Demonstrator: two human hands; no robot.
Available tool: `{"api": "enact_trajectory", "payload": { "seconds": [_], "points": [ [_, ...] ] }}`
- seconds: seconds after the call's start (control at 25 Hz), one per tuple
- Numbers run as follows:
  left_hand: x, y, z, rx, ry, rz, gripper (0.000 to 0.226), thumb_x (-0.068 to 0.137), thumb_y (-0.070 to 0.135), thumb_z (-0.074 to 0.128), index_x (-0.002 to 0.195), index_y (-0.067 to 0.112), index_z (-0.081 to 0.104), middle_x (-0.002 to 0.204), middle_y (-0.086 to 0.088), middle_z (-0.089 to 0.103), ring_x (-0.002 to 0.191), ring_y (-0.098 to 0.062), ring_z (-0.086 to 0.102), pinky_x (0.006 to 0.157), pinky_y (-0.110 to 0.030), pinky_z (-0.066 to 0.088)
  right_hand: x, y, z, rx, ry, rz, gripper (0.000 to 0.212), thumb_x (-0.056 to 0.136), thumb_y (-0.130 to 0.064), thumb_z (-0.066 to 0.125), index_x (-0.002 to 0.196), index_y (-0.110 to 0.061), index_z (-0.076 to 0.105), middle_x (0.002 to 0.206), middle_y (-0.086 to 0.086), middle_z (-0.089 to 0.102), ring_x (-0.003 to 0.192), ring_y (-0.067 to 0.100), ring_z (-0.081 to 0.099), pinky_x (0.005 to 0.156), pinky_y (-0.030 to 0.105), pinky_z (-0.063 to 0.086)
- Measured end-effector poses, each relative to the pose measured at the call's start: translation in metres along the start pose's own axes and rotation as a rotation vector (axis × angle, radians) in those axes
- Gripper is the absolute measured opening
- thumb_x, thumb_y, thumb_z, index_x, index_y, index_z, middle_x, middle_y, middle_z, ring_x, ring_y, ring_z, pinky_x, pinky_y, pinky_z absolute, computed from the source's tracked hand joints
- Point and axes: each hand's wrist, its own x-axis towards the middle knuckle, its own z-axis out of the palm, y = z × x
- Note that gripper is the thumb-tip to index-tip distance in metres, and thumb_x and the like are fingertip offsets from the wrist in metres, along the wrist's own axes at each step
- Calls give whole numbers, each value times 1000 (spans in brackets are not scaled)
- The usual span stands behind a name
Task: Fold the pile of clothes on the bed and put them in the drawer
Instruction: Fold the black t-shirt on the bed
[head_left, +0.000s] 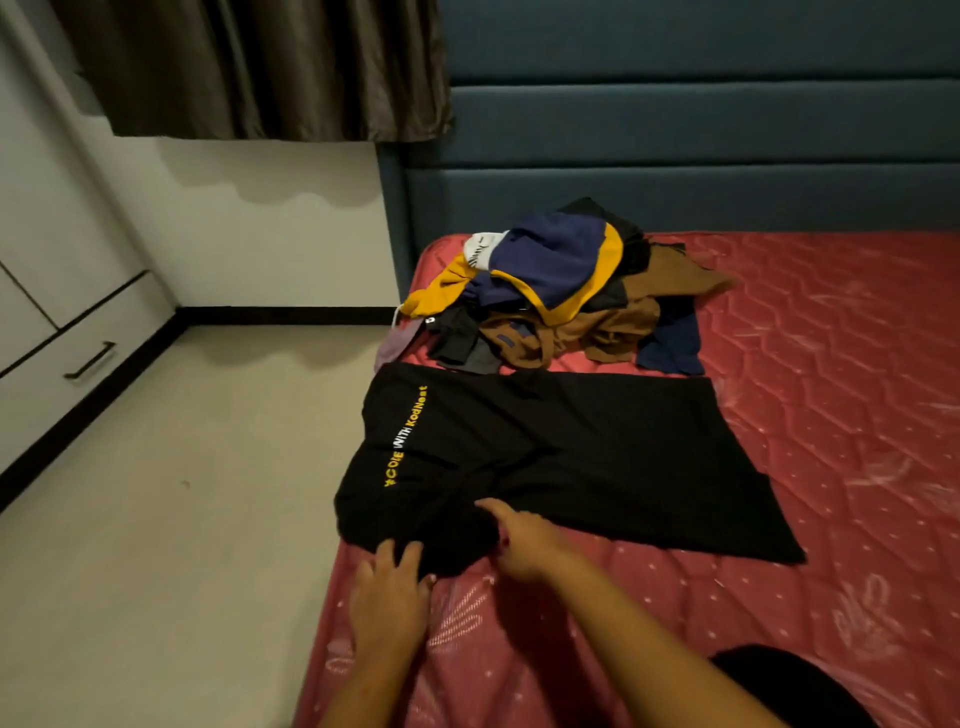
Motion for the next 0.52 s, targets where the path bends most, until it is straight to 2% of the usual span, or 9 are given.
{"api": "enact_trajectory", "payload": {
  "seconds": [0.08,0.12,0.2,0.28,0.36,0.44,0.48,0.52],
  "points": [
    [18,-6,-8,-91,-73,43,35,95,29,50,130,24,51,133,-5,44,111,-27,52,84,-35,45,12,-27,20,-29,-42,4,82,87,-15,57,148,-48,14,148,12,36,130,35,44,106,36,39],
    [29,-11,-9,-183,-121,53,33,97,24,48,129,20,52,131,-7,46,110,-27,54,85,-34,44,17,-34,25,-49,-39,34,81,87,-12,57,149,-46,16,148,14,32,131,36,42,106,36,37],
    [46,-20,-17,-466,-137,30,28,96,17,52,123,12,57,124,-12,54,108,-29,58,88,-33,45,26,-41,25,-79,17,63,70,86,-8,57,145,-34,31,139,14,40,127,35,45,103,35,39],
    [68,-25,-32,-882,-177,-128,14,96,15,55,108,18,60,110,-13,62,94,-29,64,80,-36,52,43,-49,10,-31,67,64,50,85,-8,53,131,-27,50,132,11,52,120,31,53,97,33,44],
    [99,-19,-53,-1217,-199,-193,15,95,11,56,92,26,60,97,-7,63,89,-25,62,75,-35,53,68,-59,-19,68,117,57,42,83,-6,51,121,-24,60,128,9,59,116,27,58,95,30,46],
    [136,-13,-74,-1194,-49,-18,15,90,14,61,95,28,59,103,-4,61,102,-21,56,89,-34,48,94,-70,-56,218,232,24,44,84,1,51,121,-19,62,125,11,62,114,26,59,94,29,46],
    [153,-10,-82,-1133,9,90,25,86,17,62,108,26,56,117,-5,57,112,-19,52,97,-33,44,105,-75,-73,322,282,-2,46,86,4,50,127,-17,58,127,11,61,115,26,59,96,29,45],
    [167,-9,-84,-1045,13,175,46,83,18,63,125,26,48,135,-8,47,124,-19,45,105,-34,38,114,-76,-82,421,293,-26,51,90,4,50,136,-19,50,130,10,58,118,25,56,98,29,44]
  ]
}}
